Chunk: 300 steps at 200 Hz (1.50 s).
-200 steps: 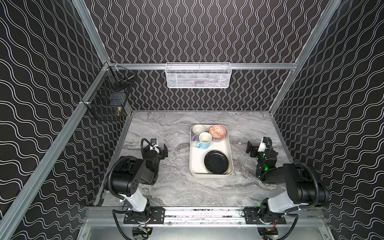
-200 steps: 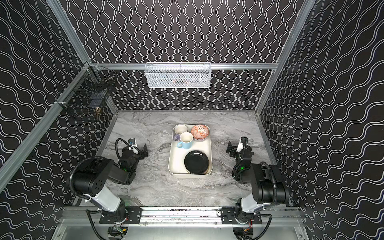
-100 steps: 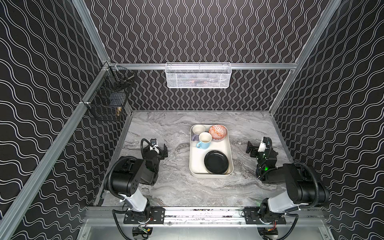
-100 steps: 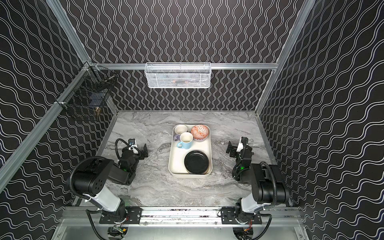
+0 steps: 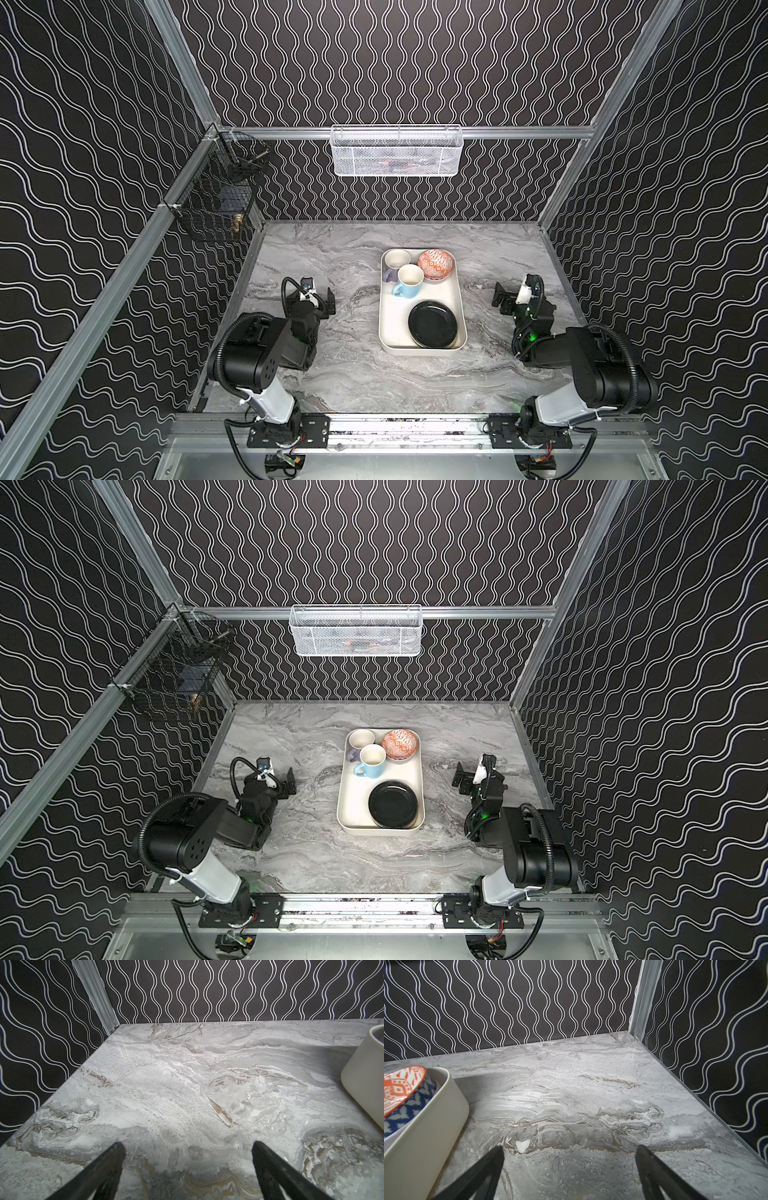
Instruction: Place the mixed dishes into the plastic bin
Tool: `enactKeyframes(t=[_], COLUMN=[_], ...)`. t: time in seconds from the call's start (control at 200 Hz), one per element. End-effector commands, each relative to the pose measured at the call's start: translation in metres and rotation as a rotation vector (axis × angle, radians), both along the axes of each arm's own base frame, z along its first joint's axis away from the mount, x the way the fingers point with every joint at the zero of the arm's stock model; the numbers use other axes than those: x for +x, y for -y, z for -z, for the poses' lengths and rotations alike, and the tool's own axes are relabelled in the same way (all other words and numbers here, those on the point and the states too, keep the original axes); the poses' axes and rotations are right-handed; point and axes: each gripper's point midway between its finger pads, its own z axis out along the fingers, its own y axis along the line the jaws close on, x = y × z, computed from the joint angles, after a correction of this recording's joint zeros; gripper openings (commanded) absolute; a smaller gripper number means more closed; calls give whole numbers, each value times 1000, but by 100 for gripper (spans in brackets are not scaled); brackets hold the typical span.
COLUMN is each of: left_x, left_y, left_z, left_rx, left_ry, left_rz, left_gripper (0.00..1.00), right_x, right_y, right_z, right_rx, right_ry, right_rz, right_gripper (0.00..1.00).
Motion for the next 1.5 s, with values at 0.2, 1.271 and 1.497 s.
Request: enactKeyframes(t=[0.2, 1.271, 1.497], left_x=[3, 3, 6], left_y=[1, 1, 6], left_z=[-12, -12, -10], left_rx=[-2, -3, 0], left_ry=[47, 48, 38], left_rz=[4, 5, 34], left_gripper=[99, 99, 99], right_x=[2, 2, 2], right_y=[0, 0, 0], right_z=[-12, -12, -12], right_rx=[-8, -8, -8], right_ry=[48, 48, 48], right_rz=[-4, -4, -2], right_gripper=[100, 100, 100])
